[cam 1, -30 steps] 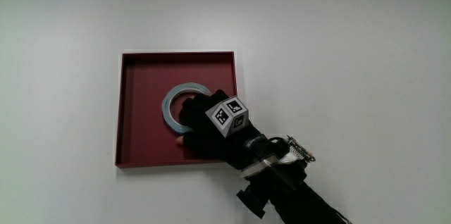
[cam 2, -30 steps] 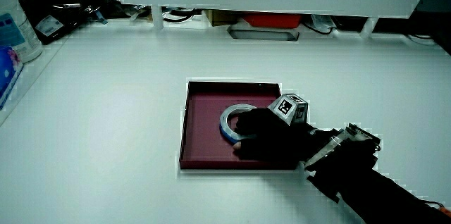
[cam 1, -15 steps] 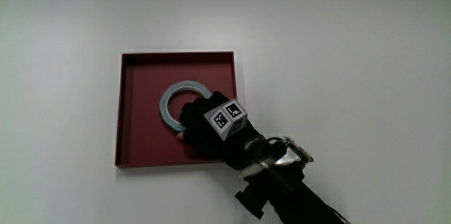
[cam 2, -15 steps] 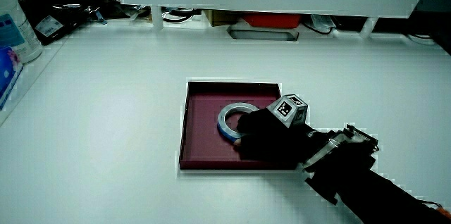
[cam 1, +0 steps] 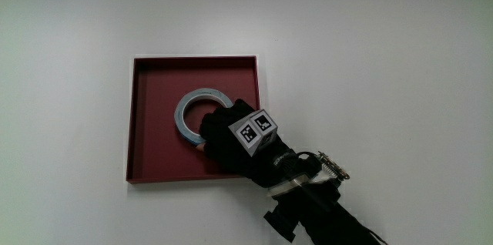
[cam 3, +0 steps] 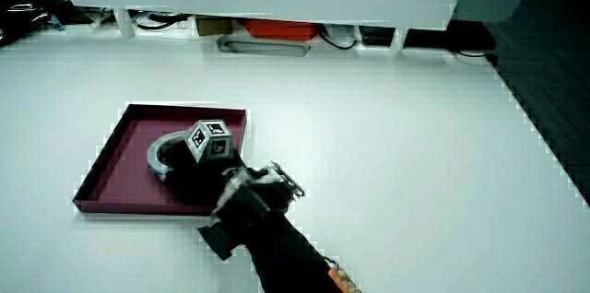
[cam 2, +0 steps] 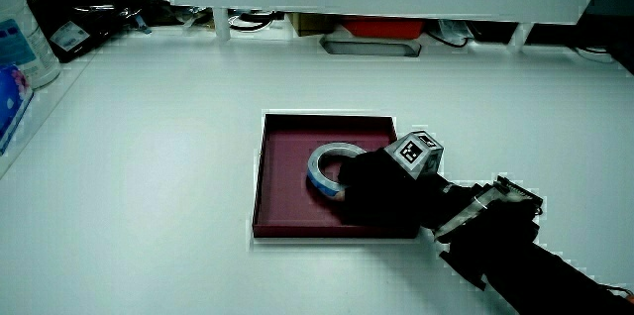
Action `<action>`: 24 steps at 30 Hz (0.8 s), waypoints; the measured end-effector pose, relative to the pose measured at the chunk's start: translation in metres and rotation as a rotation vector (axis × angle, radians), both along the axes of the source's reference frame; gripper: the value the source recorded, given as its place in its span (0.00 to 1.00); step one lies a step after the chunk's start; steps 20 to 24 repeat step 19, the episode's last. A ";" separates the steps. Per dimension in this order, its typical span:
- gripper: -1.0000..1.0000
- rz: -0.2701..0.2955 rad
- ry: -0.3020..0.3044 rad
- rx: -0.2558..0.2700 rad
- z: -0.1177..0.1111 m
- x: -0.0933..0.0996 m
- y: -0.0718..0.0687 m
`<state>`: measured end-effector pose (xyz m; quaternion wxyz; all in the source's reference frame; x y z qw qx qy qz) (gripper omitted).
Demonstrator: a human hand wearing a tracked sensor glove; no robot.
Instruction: Pick blue tape
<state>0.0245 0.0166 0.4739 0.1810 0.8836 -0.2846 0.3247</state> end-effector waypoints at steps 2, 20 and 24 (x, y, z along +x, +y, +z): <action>1.00 0.004 -0.013 0.016 -0.007 0.004 0.000; 1.00 0.030 0.002 0.078 -0.066 0.045 0.002; 1.00 0.030 0.002 0.078 -0.066 0.045 0.002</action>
